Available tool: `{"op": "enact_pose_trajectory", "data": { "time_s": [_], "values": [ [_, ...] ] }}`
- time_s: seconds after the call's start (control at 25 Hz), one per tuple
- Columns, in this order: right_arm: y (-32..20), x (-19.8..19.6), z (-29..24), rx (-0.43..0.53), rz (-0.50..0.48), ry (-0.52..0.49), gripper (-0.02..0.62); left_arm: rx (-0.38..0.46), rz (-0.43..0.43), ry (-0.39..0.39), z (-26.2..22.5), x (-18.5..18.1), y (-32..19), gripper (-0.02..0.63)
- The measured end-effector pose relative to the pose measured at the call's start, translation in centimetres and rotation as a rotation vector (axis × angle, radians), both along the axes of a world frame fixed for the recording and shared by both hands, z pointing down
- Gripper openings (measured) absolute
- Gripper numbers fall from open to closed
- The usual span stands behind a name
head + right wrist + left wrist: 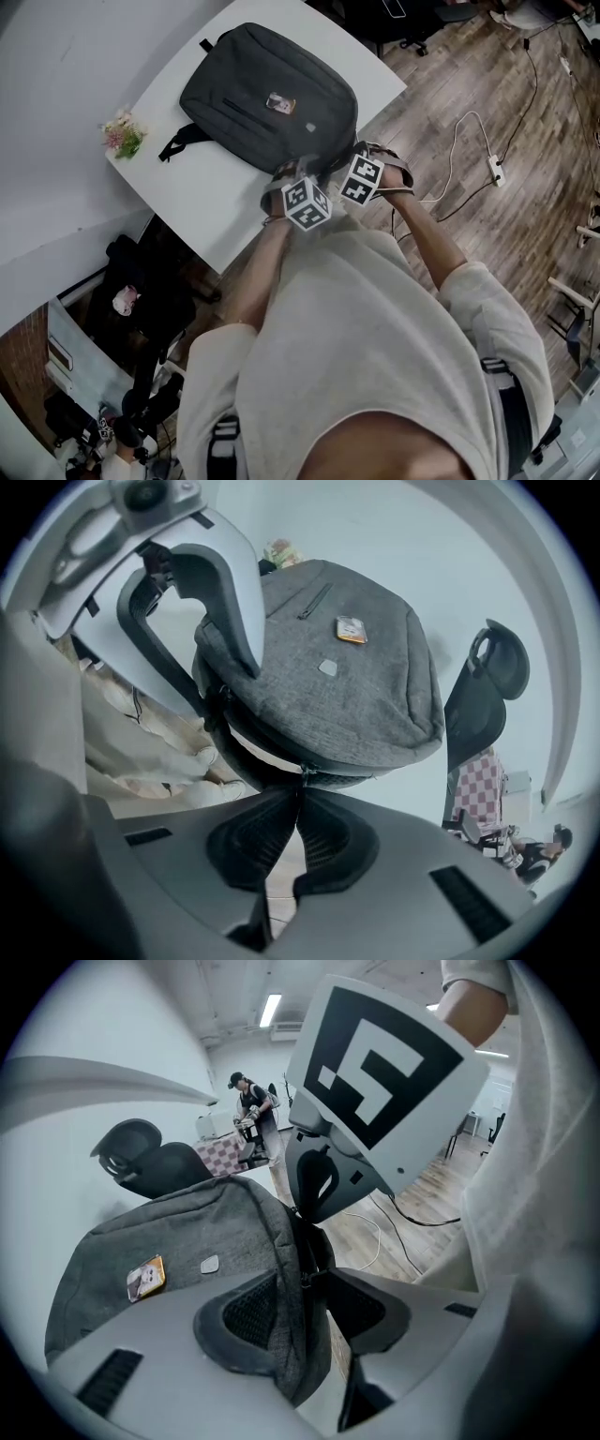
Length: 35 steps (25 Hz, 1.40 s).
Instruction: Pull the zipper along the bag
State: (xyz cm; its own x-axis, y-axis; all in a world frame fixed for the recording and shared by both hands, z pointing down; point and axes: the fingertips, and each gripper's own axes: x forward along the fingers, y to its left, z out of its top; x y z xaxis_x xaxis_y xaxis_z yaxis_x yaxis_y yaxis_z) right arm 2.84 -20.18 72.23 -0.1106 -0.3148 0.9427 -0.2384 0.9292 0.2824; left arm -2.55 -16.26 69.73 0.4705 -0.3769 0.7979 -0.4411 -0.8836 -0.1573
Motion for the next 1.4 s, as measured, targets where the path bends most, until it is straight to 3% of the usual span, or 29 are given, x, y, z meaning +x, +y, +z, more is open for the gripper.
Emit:
{"op": "enact_pose_trajectory", "data": {
  "time_s": [0.56,0.76,0.92,1.04,1.2,1.4],
  "values": [
    [3.1,-3.3,-0.1,-0.078,0.085,-0.096,0.021,0.001,0.010,0.030,-0.1,0.1,0.2,0.186],
    [3.1,-2.9,-0.4,-0.084,0.116,-0.188,0.020,0.018,0.023,0.028,-0.3,0.3,0.4,0.186],
    [3.2,-2.7,-0.8,-0.096,0.224,-0.299,0.030,0.054,0.013,0.044,-1.1,0.0,0.6,0.176],
    [2.8,-2.2,-1.9,-0.134,0.343,-0.417,0.077,0.049,-0.072,0.114,-2.3,-0.8,0.0,0.172],
    [1.5,-1.6,-4.4,-0.140,0.502,-0.609,0.095,0.015,-0.273,0.293,-4.6,-2.9,-1.5,0.167],
    [-1.2,-1.2,-8.7,-0.020,0.569,-0.768,0.089,0.040,-0.500,0.481,-8.2,-6.4,-4.0,0.152]
  ]
}}
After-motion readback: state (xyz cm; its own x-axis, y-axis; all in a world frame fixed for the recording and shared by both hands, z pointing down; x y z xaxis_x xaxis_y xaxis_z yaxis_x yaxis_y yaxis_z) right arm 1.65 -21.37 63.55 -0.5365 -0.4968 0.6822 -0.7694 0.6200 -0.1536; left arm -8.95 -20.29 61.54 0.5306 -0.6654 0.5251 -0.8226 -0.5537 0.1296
